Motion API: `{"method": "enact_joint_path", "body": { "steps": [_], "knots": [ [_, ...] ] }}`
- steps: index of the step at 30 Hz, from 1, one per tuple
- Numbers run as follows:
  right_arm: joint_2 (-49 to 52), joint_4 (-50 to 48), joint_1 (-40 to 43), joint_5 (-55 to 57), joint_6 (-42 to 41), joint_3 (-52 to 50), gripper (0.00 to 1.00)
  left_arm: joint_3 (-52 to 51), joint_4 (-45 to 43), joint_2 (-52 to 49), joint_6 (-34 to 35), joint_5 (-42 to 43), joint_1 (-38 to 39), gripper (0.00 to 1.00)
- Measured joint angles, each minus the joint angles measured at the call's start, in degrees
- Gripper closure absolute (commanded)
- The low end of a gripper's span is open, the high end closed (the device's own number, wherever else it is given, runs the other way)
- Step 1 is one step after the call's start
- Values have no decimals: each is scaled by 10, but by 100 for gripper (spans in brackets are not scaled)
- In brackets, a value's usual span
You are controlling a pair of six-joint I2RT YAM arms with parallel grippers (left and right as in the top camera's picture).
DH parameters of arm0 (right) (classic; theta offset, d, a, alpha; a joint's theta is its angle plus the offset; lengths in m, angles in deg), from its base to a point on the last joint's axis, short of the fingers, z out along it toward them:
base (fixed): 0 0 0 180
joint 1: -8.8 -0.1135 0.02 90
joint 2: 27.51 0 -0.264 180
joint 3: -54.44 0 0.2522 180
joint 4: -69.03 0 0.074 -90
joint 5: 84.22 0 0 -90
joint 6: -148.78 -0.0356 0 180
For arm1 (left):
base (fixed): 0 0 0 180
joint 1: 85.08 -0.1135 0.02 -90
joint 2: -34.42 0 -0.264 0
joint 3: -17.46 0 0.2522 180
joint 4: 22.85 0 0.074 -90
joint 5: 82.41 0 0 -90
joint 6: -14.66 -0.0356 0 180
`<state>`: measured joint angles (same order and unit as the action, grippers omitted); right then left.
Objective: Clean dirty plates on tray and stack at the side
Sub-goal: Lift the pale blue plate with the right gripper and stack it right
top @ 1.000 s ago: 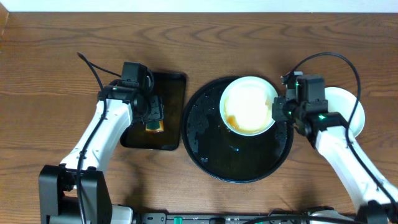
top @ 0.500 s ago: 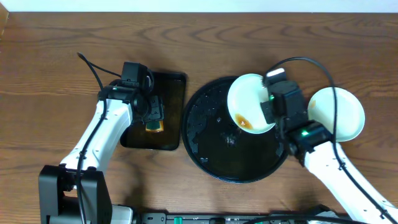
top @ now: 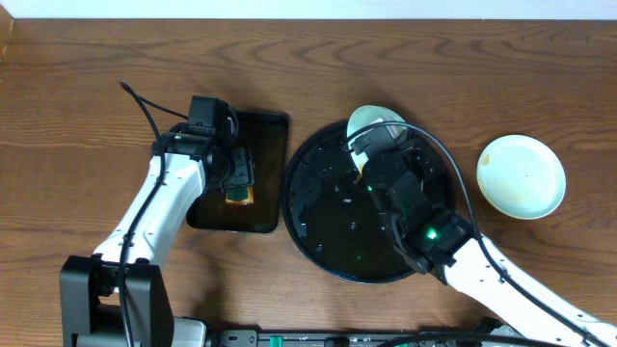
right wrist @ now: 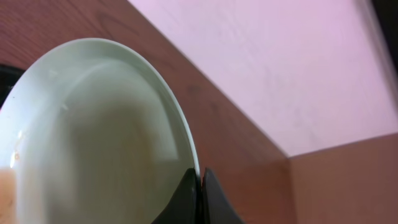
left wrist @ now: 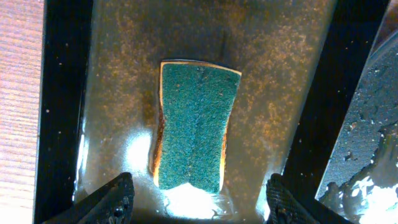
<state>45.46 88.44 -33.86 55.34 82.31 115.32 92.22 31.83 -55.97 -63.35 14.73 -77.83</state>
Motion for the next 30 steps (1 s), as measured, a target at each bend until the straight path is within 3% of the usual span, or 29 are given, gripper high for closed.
{"method": "enact_joint_path", "body": {
  "steps": [10, 15, 21, 30],
  "knots": [
    [0, -3, -3, 28, 34, 0, 99, 0, 0, 0, 0, 0, 0, 31],
    [0, 19, 21, 22, -24, 0, 99, 0, 0, 0, 0, 0, 0, 31],
    [0, 55, 117, -28, -125, 0, 99, 0, 0, 0, 0, 0, 0, 31],
    [0, 64, 329, -137, -232, 0, 99, 0, 0, 0, 0, 0, 0, 31]
  ]
}}
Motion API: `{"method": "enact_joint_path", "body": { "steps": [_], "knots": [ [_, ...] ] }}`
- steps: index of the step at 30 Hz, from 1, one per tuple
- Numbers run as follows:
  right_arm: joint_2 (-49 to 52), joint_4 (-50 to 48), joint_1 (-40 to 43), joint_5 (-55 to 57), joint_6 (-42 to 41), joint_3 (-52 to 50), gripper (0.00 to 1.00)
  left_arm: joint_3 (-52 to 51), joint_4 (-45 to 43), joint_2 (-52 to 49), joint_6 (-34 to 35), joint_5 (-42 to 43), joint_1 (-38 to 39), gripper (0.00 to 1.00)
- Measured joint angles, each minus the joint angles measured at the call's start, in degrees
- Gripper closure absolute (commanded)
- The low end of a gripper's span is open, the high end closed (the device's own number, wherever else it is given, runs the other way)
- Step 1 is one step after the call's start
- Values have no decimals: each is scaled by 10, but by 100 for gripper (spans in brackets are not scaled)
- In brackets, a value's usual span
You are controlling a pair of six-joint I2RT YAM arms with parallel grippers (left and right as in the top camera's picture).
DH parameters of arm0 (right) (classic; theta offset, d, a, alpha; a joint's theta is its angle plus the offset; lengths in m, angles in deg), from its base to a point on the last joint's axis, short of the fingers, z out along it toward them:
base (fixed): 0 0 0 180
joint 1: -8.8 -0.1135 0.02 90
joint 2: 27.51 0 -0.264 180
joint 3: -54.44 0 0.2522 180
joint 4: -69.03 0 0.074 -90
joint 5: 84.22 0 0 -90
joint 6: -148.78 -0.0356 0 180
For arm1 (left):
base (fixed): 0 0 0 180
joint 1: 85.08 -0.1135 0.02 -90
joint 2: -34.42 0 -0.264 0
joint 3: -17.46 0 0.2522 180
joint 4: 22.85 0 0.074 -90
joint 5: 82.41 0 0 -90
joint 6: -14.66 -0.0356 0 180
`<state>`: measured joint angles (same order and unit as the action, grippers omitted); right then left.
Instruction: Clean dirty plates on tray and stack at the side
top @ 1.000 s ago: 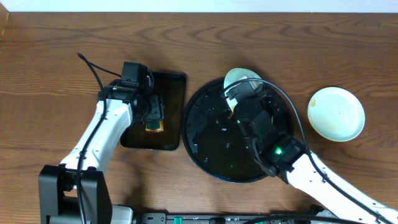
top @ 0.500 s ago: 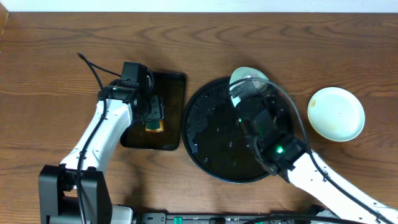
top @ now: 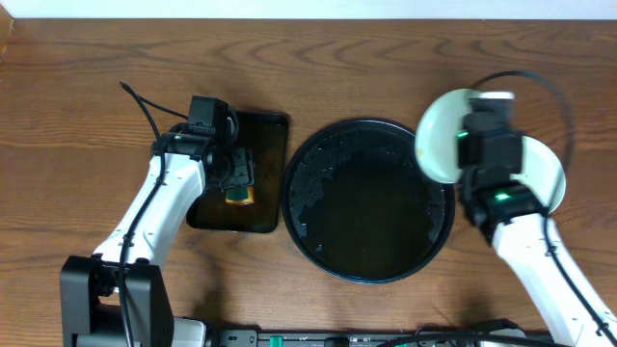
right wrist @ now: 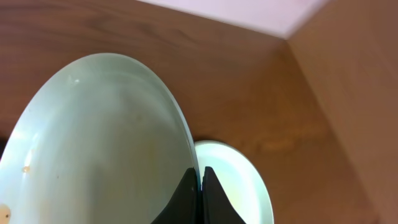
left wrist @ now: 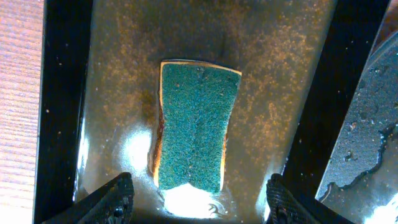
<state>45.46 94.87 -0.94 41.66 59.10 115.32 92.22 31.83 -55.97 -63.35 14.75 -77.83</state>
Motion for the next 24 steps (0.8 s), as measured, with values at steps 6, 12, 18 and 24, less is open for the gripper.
{"method": "enact_joint_path", "body": {
  "steps": [6, 12, 18, 24],
  "knots": [
    [0, 18, 148, -85, -64, 0, 99, 0, 0, 0, 0, 0, 0, 31],
    [18, 26, 251, -147, -100, 0, 99, 0, 0, 0, 0, 0, 0, 31],
    [74, 27, 300, -191, -111, 0, 96, 0, 0, 0, 0, 0, 0, 31],
    [87, 20, 308, -206, -119, 0, 82, 0, 0, 0, 0, 0, 0, 31]
  ]
}}
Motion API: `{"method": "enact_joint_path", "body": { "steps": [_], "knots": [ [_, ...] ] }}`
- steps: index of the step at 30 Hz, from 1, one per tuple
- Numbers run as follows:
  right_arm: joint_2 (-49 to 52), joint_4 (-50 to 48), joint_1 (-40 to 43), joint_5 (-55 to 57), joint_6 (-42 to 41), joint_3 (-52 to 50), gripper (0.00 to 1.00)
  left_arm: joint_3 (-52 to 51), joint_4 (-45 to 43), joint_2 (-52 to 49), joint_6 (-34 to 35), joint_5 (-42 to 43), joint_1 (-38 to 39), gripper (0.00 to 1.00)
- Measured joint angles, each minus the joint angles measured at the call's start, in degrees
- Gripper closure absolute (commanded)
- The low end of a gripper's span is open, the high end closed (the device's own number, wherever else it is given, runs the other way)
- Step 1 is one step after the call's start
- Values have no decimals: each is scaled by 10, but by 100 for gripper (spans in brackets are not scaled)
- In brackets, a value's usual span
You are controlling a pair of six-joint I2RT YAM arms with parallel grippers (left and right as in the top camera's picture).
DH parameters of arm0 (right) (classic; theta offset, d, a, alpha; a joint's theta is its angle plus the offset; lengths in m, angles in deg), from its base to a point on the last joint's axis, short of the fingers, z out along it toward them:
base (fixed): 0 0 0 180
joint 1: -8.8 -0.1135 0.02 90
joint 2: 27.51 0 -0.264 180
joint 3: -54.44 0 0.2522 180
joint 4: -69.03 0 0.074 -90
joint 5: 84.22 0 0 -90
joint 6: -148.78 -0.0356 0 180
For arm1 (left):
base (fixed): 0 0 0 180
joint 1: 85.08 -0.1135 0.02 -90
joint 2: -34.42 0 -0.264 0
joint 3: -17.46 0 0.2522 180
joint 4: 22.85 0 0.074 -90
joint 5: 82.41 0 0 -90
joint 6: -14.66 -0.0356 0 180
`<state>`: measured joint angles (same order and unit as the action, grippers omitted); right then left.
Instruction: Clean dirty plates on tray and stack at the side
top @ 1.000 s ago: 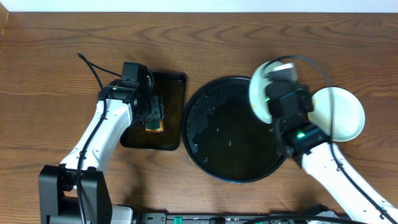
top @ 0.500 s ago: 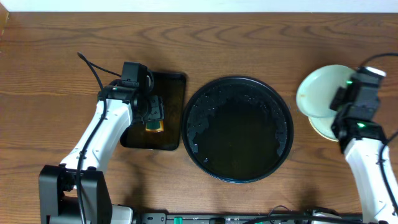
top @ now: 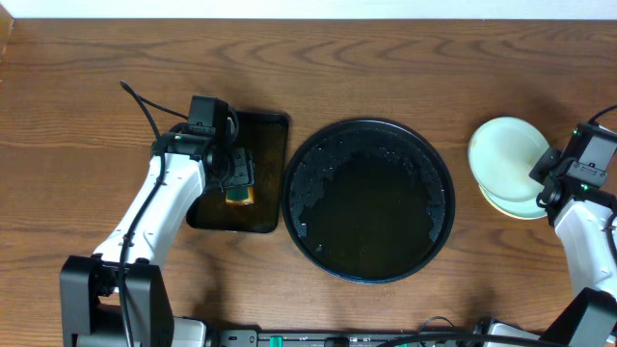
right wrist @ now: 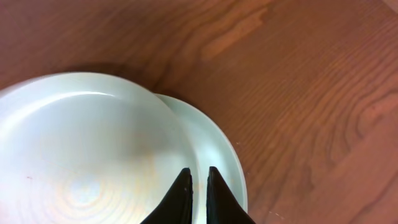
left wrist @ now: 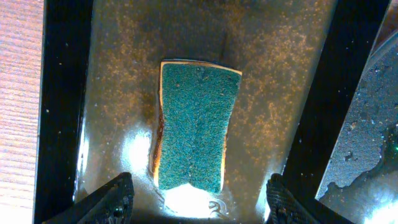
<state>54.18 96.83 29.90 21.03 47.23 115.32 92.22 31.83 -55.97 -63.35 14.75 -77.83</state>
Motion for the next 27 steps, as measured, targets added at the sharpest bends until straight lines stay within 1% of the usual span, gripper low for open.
{"method": "enact_joint_path", "body": {
  "steps": [1, 3, 5, 6, 7, 11, 14, 15, 18, 19, 20, 22, 23, 24, 27],
  "knots": [
    [0, 0, 0, -2, 0, 0, 75, 0, 0, 0, 0, 0, 0, 31],
    [-2, 1, 0, -4, -3, 0, 71, 0, 0, 0, 0, 0, 0, 31],
    [-9, 1, -1, -15, 0, 0, 71, 0, 0, 0, 0, 0, 0, 31],
    [-14, 1, -2, -22, 0, 0, 70, 0, 0, 0, 0, 0, 0, 27],
    [-21, 1, -3, -34, 1, 0, 69, 0, 0, 0, -1, 0, 0, 26],
    [-50, 2, -21, -110, 10, 0, 64, 0, 0, 0, 0, 0, 0, 22],
    [-59, 17, -48, -184, 23, 0, 60, 0, -2, 0, 0, 0, 0, 18],
    [-59, 25, -59, -203, 30, 0, 57, 0, -2, 0, -1, -2, 0, 18],
    [-59, 57, -98, -247, 54, 1, 57, 3, 11, 0, 0, -9, -1, 18],
    [-59, 71, -110, -256, 62, 2, 54, 5, 21, 0, 0, -10, -1, 18],
    [-59, 91, -119, -260, 67, 4, 48, 11, 36, 0, 0, -12, -2, 17],
    [-59, 133, -131, -267, 76, 12, 27, 29, 70, 0, 0, -14, -8, 17],
    [-59, 157, -134, -269, 79, 17, 11, 37, 82, 0, 0, -14, -11, 17],
    [-59, 186, -135, -270, 85, 27, 1, 46, 99, 0, 0, -14, -15, 17],
    [-59, 264, -135, -269, 92, 58, 1, 66, 142, 1, 0, -16, -24, 17]
  ]
}}
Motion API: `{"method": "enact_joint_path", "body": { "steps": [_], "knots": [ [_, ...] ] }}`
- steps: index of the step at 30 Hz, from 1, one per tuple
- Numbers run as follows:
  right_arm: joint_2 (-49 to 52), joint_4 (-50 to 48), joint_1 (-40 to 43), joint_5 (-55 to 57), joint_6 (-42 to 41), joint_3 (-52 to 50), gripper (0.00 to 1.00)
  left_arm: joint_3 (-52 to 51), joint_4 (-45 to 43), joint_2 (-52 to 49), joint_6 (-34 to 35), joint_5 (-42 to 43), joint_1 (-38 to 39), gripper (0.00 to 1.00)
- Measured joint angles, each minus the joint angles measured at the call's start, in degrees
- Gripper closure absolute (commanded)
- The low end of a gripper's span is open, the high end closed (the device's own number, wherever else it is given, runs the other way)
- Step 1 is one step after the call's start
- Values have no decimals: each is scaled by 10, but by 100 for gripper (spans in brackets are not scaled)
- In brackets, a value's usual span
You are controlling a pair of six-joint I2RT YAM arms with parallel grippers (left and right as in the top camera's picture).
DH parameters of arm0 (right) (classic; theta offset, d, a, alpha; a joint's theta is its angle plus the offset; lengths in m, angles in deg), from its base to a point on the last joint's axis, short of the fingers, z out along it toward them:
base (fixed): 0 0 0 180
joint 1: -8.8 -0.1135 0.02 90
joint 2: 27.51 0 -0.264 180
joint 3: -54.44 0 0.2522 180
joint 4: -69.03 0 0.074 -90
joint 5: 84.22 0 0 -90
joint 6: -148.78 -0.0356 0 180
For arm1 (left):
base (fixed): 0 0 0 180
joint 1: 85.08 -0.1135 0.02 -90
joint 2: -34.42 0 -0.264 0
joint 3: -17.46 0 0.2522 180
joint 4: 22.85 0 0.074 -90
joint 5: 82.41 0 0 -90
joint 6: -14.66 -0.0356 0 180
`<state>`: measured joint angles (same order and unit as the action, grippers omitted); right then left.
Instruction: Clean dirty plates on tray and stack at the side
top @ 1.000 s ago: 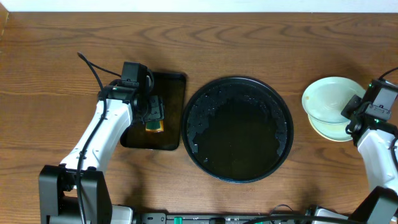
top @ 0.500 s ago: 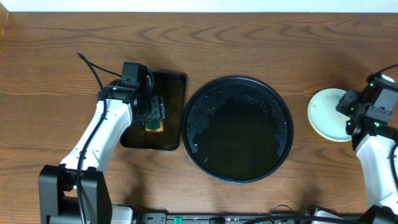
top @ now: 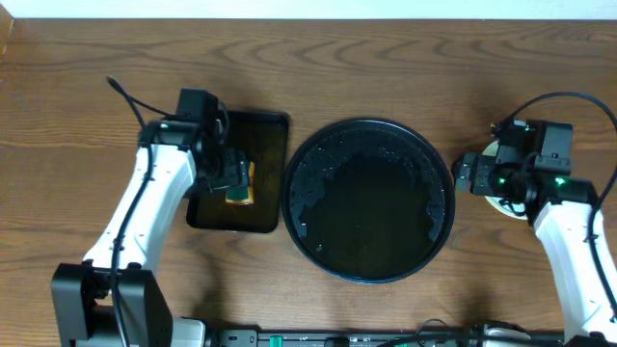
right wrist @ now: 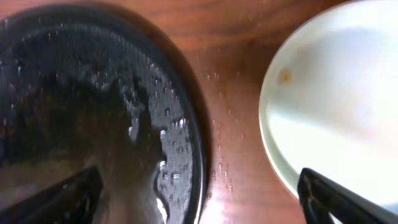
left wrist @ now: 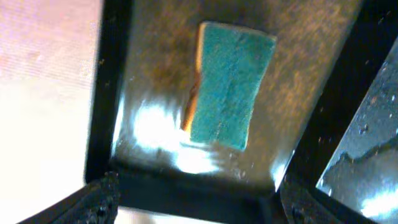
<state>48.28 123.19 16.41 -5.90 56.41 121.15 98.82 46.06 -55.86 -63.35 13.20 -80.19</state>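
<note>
The pale green plates (right wrist: 336, 106) lie stacked on the table right of the round black tray (top: 318, 226); in the overhead view only a sliver of the plates (top: 503, 205) shows under my right arm. The round tray is wet and holds no plate. My right gripper (right wrist: 199, 193) is open and empty, over the strip of table between tray rim and plates, also seen from above (top: 469, 176). My left gripper (left wrist: 199, 205) is open above the near end of the small black rectangular tray (left wrist: 112, 93), where the green sponge (left wrist: 230, 87) lies untouched.
The rectangular tray (top: 272, 135) sits just left of the round tray, its floor wet and speckled. Bare wooden table (top: 386, 67) surrounds both trays. The right arm's cable (top: 578, 101) loops above the plates.
My right gripper has let go of the plate, opened wide and moved left, off the stack toward the round tray's rim. The left gripper has drawn back from the sponge, which looks smaller now.
My right gripper was shut on a plate's rim over the round tray. Then it held that plate at the tray's right edge, above the other plate. Then the plate lay on the other, jaws slightly parted. Now the gripper is open beside the stack. The sponge never moved.
</note>
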Motion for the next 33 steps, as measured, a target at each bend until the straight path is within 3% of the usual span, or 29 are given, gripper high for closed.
{"method": "enact_joint_path", "body": {
  "steps": [5, 9, 18, 23, 33],
  "knots": [
    [-7, 71, 0, 7, 2, 21, 1, 0, 24, 18, 0, 1, -4, 17],
    [-32, 81, 0, 10, 3, 12, 1, -22, 2, 88, 0, 2, -3, 17],
    [-213, 12, 0, 22, 13, -103, 1, -191, -106, 367, -2, 2, -3, 16],
    [-295, -6, 0, 25, 16, -133, 1, -262, -117, 497, -2, 2, -3, 16],
    [-311, -6, 0, 25, 18, -141, 1, -268, -120, 550, -2, 2, -3, 16]
  ]
}}
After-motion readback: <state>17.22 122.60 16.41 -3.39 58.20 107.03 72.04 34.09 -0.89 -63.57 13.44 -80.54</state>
